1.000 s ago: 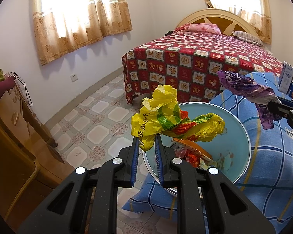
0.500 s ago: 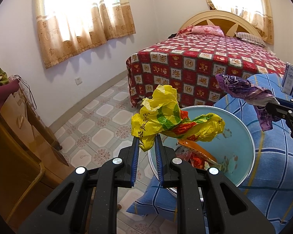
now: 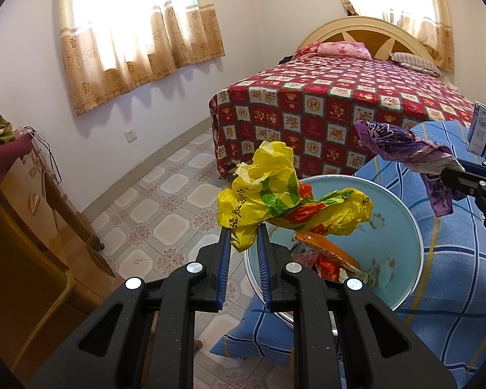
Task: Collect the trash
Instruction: 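Carry the yellow-green wrapper over the bin while the right tool carries the purple wrapper, then open both tools over the bin to drop both wrappers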
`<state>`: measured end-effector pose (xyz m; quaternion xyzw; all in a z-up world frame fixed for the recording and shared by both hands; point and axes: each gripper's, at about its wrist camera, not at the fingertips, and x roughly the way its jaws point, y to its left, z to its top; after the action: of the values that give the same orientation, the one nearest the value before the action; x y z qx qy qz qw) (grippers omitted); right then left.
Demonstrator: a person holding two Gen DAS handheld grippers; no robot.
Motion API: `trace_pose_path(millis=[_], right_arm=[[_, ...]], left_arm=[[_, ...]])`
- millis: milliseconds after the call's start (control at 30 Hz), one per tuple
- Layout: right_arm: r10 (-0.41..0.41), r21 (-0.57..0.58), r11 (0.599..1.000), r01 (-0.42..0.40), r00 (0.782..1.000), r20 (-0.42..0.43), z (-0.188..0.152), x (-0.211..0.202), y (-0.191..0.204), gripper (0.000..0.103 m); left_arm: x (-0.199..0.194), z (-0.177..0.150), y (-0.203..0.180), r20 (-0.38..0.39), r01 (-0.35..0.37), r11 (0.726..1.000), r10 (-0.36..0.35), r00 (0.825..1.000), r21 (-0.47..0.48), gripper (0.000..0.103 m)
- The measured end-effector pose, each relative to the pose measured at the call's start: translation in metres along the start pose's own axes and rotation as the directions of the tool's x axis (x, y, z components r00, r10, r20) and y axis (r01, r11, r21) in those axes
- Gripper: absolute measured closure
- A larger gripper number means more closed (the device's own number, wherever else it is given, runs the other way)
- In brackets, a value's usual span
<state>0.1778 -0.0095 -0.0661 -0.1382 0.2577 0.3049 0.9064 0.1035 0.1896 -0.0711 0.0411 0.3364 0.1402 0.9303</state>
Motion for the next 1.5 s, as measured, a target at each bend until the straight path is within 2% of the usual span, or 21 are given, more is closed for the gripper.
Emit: trace_pose_path(millis=[1100, 1233, 1267, 1333, 1400, 1467, 1500], right_arm=[[0.006, -0.013, 1.0, -0.006, 1.0, 0.002, -0.002, 0.0, 0.007, 0.091], [0.023, -0.011, 1.0, -0.023, 1.0, 0.009, -0.002, 0.0, 0.009, 0.089], [0.025, -0.012, 1.0, -0.025, 1.0, 0.01, -0.001, 0.0, 0.008, 0.086], [0.029, -0.008, 1.0, -0.029, 0.999, 0.019, -0.001, -0.001, 0.009, 0.072], [0.031, 0.011, 0.999, -0.031, 0.999, 0.027, -0.002, -0.003, 0.008, 0.055], [0.02, 0.023, 1.0, -0.021, 0.999, 0.033, -0.002, -0.007, 0.006, 0.054], [0.018, 0.029, 0.999, -0.019, 0.999, 0.036, -0.002, -0.01, 0.006, 0.051]], left_arm=[[0.0, 0.0, -0.002, -0.004, 0.014, 1.0, -0.014, 1.0, 0.004, 0.086], [-0.003, 0.002, -0.005, 0.0, 0.027, 1.0, -0.027, 1.0, -0.001, 0.082], [-0.005, 0.002, -0.006, 0.003, 0.029, 1.0, -0.029, 1.0, -0.004, 0.077], [-0.007, 0.003, -0.007, 0.013, 0.032, 0.999, -0.032, 0.999, -0.008, 0.054], [-0.01, 0.004, -0.008, 0.026, 0.031, 0.999, -0.031, 0.999, -0.013, 0.049], [-0.012, 0.005, -0.01, 0.028, 0.04, 0.999, -0.04, 0.999, -0.012, 0.048], [-0.013, 0.005, -0.009, 0.032, 0.037, 0.999, -0.036, 0.999, -0.015, 0.04]])
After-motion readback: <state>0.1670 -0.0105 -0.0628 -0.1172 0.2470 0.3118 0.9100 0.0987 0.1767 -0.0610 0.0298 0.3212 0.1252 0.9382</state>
